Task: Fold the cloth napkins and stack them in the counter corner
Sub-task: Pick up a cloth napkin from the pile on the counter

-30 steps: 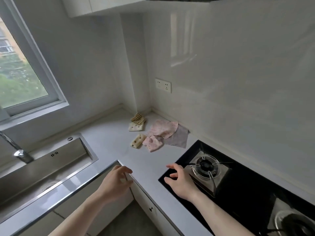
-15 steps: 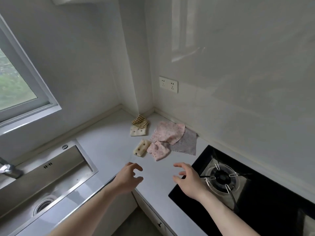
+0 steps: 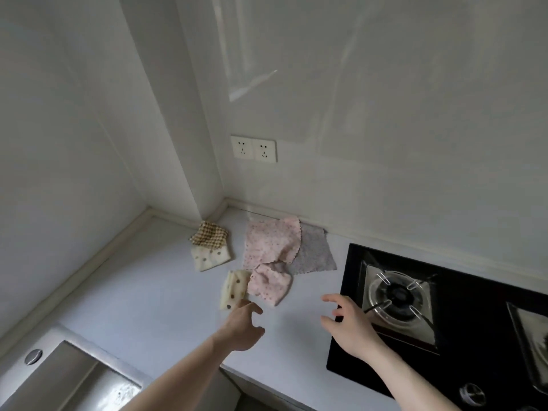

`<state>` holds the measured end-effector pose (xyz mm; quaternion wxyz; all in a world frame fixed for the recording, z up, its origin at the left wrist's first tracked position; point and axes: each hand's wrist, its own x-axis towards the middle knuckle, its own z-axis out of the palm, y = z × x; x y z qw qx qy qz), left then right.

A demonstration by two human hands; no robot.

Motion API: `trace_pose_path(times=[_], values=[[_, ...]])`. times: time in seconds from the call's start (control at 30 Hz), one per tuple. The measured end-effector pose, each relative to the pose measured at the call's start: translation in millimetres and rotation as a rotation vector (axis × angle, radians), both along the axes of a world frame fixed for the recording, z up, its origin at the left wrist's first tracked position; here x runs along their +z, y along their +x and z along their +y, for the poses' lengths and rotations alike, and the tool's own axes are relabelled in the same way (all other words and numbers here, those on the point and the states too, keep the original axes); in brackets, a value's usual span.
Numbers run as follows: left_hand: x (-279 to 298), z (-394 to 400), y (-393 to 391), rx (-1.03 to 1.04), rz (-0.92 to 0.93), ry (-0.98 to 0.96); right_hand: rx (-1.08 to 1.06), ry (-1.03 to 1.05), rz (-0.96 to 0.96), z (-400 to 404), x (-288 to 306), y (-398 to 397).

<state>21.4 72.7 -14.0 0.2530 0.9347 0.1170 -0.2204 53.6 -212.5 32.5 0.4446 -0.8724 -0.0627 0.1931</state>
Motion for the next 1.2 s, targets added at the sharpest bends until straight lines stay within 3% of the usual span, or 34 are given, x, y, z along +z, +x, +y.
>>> trace_pose_path(times=[0.43,0.67,0.93,1.13,1.2], values=[[-32,33,75,-0.052,0.002,0.008,-0.141,-0.106,-0.031,54,-37,-2],[-22,24,124,-0.106,-0.189,-0.033,-0.134,-0.107,-0.067,64,-68,29],[-87,37,175,-0.150,-0.288,0.047,0.035,-0.237,-0.248,74,-138,90],[-143,42,159,-0.190,-0.607,0.256,0.127,-0.400,-0.400,77,-193,96],[-156,40,160,-0.190,-0.689,0.224,0.122,-0.415,-0.462,77,-205,89]])
